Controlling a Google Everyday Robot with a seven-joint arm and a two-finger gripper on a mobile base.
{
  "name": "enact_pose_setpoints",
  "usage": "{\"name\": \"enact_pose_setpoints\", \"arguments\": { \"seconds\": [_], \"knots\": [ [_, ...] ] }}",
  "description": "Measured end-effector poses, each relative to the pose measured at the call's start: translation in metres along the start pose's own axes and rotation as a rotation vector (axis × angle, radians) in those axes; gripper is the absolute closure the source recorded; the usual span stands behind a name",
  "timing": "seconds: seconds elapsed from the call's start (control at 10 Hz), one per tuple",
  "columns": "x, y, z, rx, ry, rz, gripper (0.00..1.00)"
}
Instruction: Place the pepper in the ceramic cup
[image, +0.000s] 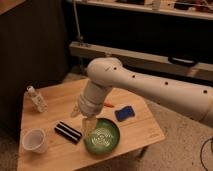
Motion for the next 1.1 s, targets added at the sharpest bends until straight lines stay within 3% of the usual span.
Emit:
{"name": "enact_pose_setpoints", "arguments": {
  "seconds": [0.6, 0.8, 1.1],
  "knots": [
    [0.000, -0.001, -0.001, 0.002, 0.000, 0.002, 0.34],
    [0.004, -0.006, -0.005, 0.028, 0.004, 0.050, 0.34],
    [0.044, -0.038, -0.035, 0.117, 0.046, 0.181, 0.34]
  ]
}}
